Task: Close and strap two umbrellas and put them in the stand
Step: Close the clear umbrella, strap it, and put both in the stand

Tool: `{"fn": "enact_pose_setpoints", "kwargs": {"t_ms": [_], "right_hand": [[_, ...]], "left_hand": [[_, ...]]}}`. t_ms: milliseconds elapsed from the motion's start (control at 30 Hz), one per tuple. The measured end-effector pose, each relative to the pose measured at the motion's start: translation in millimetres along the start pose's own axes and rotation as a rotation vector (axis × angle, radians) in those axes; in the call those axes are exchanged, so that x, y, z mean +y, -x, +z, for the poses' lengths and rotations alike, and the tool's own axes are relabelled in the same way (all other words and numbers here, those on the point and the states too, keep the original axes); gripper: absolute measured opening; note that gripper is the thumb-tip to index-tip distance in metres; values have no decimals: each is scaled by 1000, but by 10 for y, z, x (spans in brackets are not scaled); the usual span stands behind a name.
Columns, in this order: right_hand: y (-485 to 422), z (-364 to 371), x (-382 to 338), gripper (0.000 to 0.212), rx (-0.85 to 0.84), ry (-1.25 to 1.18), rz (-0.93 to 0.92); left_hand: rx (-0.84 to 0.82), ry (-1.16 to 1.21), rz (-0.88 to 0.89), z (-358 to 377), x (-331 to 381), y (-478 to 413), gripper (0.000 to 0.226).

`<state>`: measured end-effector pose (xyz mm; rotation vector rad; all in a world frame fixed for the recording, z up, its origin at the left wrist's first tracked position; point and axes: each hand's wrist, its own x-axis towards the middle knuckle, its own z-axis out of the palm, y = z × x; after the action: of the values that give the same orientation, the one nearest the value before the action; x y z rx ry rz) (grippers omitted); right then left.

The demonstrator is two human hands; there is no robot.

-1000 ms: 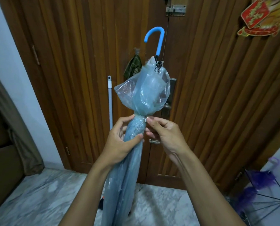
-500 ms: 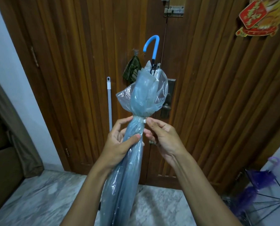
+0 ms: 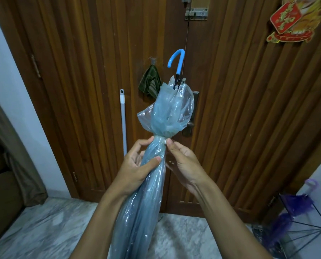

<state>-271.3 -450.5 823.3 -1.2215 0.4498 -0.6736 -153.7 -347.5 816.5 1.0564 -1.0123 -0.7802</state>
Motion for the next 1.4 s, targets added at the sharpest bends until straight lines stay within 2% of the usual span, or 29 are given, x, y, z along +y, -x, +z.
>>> {"fn": "enact_pose_setpoints", "kwargs": {"t_ms": [200, 300, 367, 467, 533, 633, 733, 800, 900, 1000, 1100, 1267, 1400], "right_hand": [[0, -4, 12, 53, 39, -52, -125], [-26, -27, 48, 36, 63, -23, -145], [-39, -47, 69, 33, 79, 21, -135], [-59, -108, 103, 31, 122, 122, -119], [-56, -167, 106, 31, 148, 108, -120], [-47, -301, 82, 28, 149, 134, -135], [-2, -526, 9, 20, 233, 200, -166], [67, -735, -31, 21, 285, 249, -171], [256, -1036, -85, 27, 317, 329, -174], [456, -1346, -145, 29, 328, 375, -167], [621, -1705, -245, 33, 359, 380, -154], [898, -2513, -460, 38, 415, 437, -110], [1161, -3310, -630, 44, 537, 483, -82]], "left_hand": [[-48, -31, 8, 4, 34, -14, 41], [-45, 1, -5, 29, 9, -11, 39], [-24, -12, -20, 60, -26, -21, 41], [72, -125, 15, 152, -118, -79, 45], [100, -247, 69, 233, -194, -122, 47], [-21, -304, 60, 339, -283, -168, 50], [-179, -186, -1, 416, -305, -283, 41], [-124, -121, -38, 487, -276, -401, 28], [-26, -183, 50, 652, -244, -661, 25], [-109, -252, 147, 1015, -251, -862, 29], [-122, -249, 165, 1513, -370, -1032, 18], [-132, -289, 160, 2418, -586, -1325, 15], [-197, -292, 107, 3313, -776, -1481, 7]]}}
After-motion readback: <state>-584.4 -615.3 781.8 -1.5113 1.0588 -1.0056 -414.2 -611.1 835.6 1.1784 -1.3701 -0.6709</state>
